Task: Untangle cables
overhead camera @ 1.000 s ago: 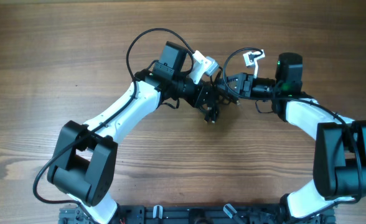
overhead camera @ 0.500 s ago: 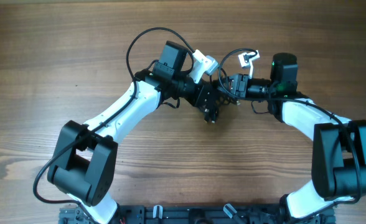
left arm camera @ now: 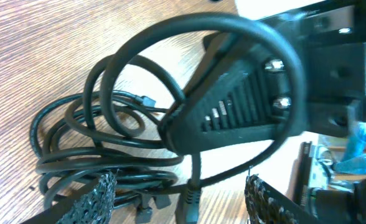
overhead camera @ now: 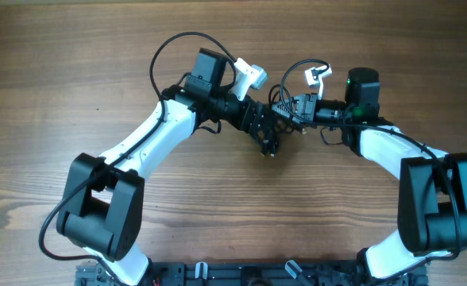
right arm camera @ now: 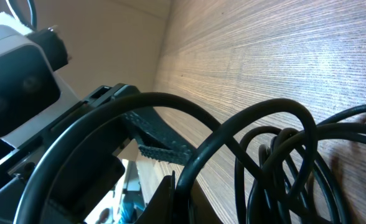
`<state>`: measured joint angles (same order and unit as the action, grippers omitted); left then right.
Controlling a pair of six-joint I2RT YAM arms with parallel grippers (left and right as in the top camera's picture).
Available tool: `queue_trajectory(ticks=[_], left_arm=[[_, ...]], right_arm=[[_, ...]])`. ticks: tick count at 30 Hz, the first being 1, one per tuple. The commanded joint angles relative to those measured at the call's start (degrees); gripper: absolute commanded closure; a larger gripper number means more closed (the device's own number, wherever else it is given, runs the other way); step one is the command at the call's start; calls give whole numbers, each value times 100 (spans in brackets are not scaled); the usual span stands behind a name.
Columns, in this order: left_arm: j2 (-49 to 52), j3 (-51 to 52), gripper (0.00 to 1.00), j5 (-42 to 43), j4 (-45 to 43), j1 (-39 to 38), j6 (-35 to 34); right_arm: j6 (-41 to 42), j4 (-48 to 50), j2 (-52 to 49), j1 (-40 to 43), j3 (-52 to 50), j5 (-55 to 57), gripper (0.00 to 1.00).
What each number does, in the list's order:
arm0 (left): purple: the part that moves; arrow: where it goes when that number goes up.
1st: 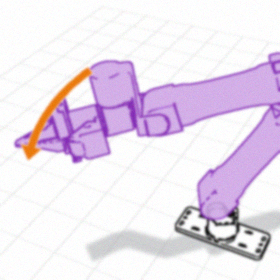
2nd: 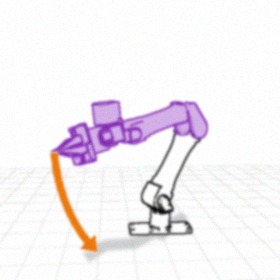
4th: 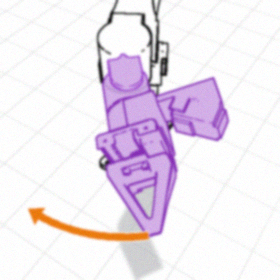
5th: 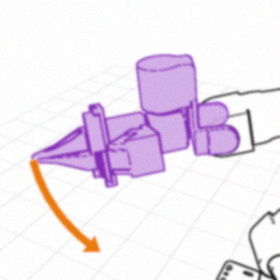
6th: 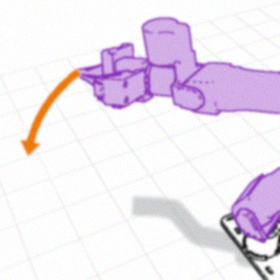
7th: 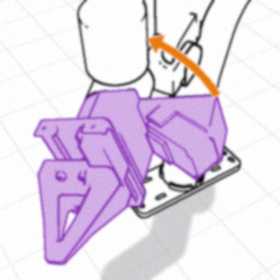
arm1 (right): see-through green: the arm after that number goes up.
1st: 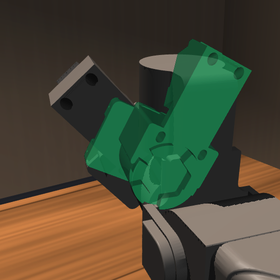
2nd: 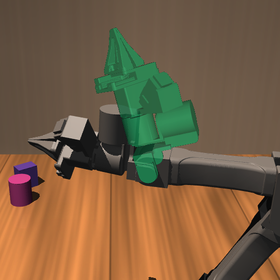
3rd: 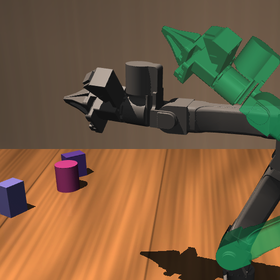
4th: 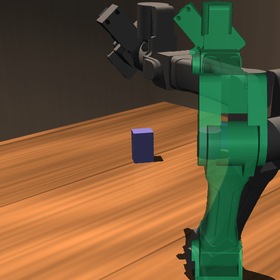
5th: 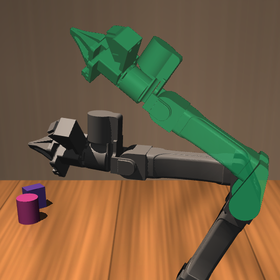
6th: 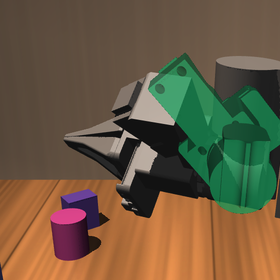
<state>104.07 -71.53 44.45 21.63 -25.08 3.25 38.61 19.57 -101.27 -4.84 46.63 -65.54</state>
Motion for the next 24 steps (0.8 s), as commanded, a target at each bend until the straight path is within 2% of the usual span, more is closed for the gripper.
queue_trajectory(ticks=[1, 6, 8, 12, 14, 15, 19, 24], left_arm=[[-293, 37, 35, 389, -289, 24, -1060], [-293, 37, 46, 238, -798, 24, -2800], [-293, 37, 46, 238, -1088, 24, -3338], [-293, 37, 42, 214, -1646, 24, -4328], [-293, 37, 35, -37, -1740, 11, -4771], [-293, 37, 35, -243, -1738, 4, -5012], [-291, 37, 36, -789, -1622, -28, -5340], [-282, 37, 38, -809, -1537, -59, -5506]], right_arm=[[170, 142, -107, -24, 59, -26, 96], [-295, 116, -107, -24, 59, -271, 96], [-365, 74, -107, -24, 59, -313, 96], [-415, 46, -107, -26, 59, -339, 96], [-457, 50, -107, -59, 59, -354, 96], [-492, 50, -107, -90, 59, -354, 96], [-566, 52, -107, -201, 59, -345, 96], [-564, 52, -107, -212, 59, -339, 96]])
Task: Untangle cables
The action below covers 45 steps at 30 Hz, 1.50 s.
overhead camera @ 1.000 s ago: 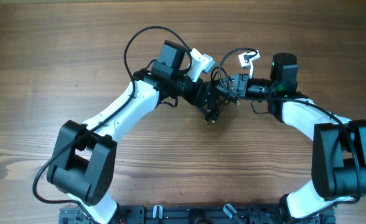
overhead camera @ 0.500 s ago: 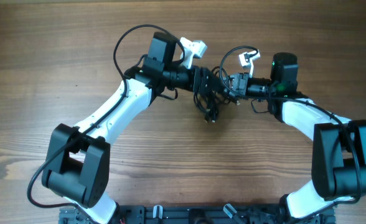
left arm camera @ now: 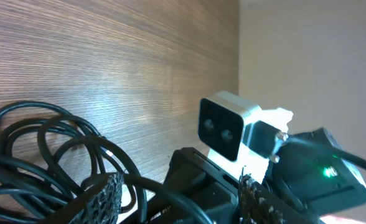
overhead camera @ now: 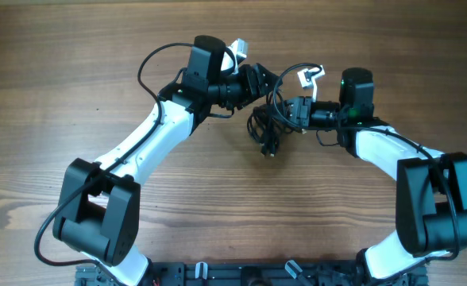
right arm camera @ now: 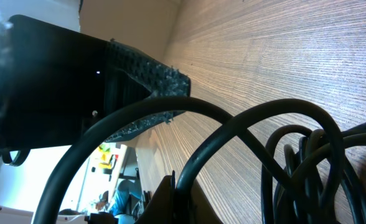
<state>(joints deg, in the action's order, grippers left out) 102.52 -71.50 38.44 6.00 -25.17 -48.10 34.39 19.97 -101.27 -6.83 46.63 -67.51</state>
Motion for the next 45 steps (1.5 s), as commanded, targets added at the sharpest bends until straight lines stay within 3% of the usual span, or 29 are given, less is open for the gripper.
queue_trajectory(ticks=[1, 12, 15, 19, 25, 30, 35, 41, 45], left_arm=[[-127, 35, 38, -208, 33, -55, -385], [-127, 35, 40, -341, 133, -195, -511], [-127, 35, 32, -341, 136, -227, -511], [-127, 35, 30, -339, 153, -275, -511], [-127, 35, 41, -321, 155, -286, -522], [-127, 35, 42, -140, 155, -317, -662], [-127, 35, 58, -144, 177, -345, -662], [-127, 35, 59, -146, 175, -356, -662], [-127, 35, 79, -146, 197, -356, -660]], right_arm=[[-142, 13, -107, -13, 59, -133, 96], [-144, 11, -107, -13, 59, -133, 96], [-144, 11, -107, -13, 59, -133, 96], [-144, 4, -107, -13, 59, -133, 96], [-160, -28, -107, -13, 59, -136, 96], [-164, -61, -107, -13, 59, -133, 96], [-289, -153, -107, -13, 59, -136, 96], [-295, -201, -107, -13, 59, -133, 96], [-293, -201, -107, -13, 59, -133, 96]])
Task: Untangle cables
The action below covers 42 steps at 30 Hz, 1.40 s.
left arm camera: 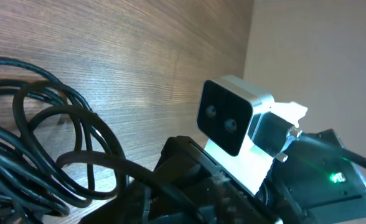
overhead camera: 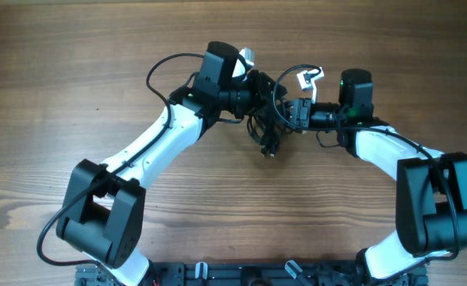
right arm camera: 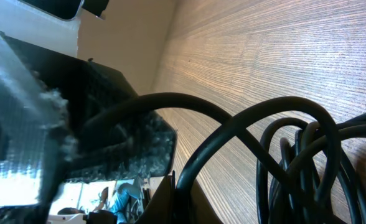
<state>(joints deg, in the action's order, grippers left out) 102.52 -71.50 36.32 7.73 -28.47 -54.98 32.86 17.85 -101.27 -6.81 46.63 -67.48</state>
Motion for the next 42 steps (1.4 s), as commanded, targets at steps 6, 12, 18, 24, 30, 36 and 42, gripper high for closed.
queue_trajectory(ticks=[6, 12, 18, 24, 30, 36, 42], left_arm=[[-127, 35, 96, 59, 208, -28, 74], [-127, 35, 96, 24, 798, -28, 490], [-127, 35, 96, 31, 1189, 52, 706], [-127, 35, 96, 68, 1357, 61, 946], [-127, 35, 96, 57, 1475, 61, 1320], [-127, 35, 96, -221, 1773, 61, 2035], [-127, 35, 95, -1126, 2247, 61, 2404]], right_arm=[[-136, 11, -107, -15, 59, -133, 96], [-74, 13, -107, -9, 59, 55, 96], [205, 109, -107, 142, 59, 61, 96], [557, 107, -107, 610, 59, 63, 96], [634, 109, -107, 1084, 59, 214, 96], [612, 96, -107, 1482, 59, 214, 96], [562, 87, -107, 1692, 59, 223, 96]])
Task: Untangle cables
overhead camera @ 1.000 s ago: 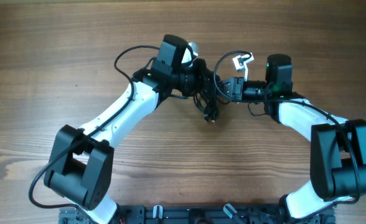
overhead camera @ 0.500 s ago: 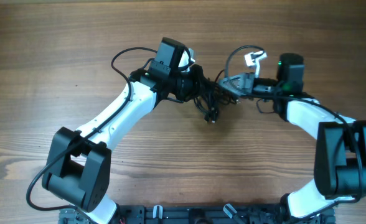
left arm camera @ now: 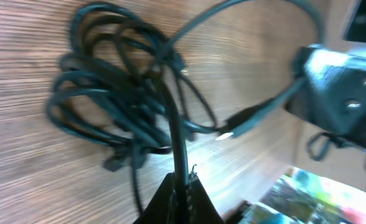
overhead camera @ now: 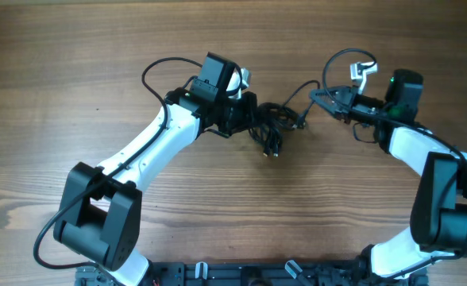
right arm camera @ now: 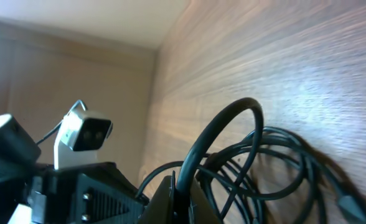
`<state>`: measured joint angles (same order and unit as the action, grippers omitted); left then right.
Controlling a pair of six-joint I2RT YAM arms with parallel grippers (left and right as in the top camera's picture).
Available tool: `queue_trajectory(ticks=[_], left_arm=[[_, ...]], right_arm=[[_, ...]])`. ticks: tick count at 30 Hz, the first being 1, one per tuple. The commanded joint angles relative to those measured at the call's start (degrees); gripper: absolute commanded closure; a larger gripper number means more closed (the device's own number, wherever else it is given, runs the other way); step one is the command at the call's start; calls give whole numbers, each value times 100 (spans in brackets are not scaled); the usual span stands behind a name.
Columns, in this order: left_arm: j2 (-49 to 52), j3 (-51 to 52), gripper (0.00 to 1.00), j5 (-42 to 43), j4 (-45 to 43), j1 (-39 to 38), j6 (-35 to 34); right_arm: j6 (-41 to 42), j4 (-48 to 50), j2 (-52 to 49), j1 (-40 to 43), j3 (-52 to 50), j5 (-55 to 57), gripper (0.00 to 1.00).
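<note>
A tangled bundle of black cables [overhead camera: 270, 133] lies on the wooden table [overhead camera: 98, 48] between the arms. My left gripper [overhead camera: 252, 116] sits at the bundle's left edge, shut on one black strand [left arm camera: 173, 134] that runs from the bundle [left arm camera: 111, 93] into its jaws [left arm camera: 182, 186]. Off to the bundle's right, my right gripper [overhead camera: 319, 98] is shut on another strand [right arm camera: 223, 134] that arcs back toward the bundle [right arm camera: 276, 168]. A loose plug end [overhead camera: 303, 121] lies between bundle and right gripper.
The left arm's own black lead [overhead camera: 158, 67] loops behind its wrist. The right arm's lead [overhead camera: 345, 57] arcs above its wrist camera. The left wrist camera [right arm camera: 86, 132] shows in the right wrist view. Bare wood lies all round.
My right gripper has moved to the right, away from the bundle, with its strand drawn out behind it. My left gripper has moved down and left onto the bundle's edge, shut on a strand.
First my left gripper was open over the bundle, close against the right gripper, which held a strand. Then the left gripper stood open at the bundle's far side, later close to the right gripper's strand. Now the grippers are apart, each shut on a strand.
</note>
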<state>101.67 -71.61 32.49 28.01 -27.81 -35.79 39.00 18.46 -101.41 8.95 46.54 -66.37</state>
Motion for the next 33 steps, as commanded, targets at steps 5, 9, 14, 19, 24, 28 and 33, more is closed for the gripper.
queue_trajectory(ticks=[5, 9, 14, 19, 24, 28, 33], left_arm=[[-42, 46, 94, -970, 378, -4, 802], [-42, 46, 95, -1008, 396, -4, 866], [-42, 46, 96, -933, 490, -4, 868], [-42, 46, 96, -302, 619, -4, 1449], [-42, 46, 96, 551, 721, -4, 2039], [-42, 46, 96, 1010, 748, -4, 2063], [-46, 39, 96, 1565, 745, -4, 2063]], right_arm=[[-133, -87, -94, 157, 68, 417, 96], [-157, -372, -94, 157, 68, 927, 96], [-116, -479, -94, 157, 68, 1392, 96], [1040, -385, -94, 157, 68, 1294, 96], [1864, -238, -94, 157, 68, 1281, 94], [1923, 140, -94, 157, 68, 1322, 83], [2011, 378, -94, 157, 68, 1672, 63]])
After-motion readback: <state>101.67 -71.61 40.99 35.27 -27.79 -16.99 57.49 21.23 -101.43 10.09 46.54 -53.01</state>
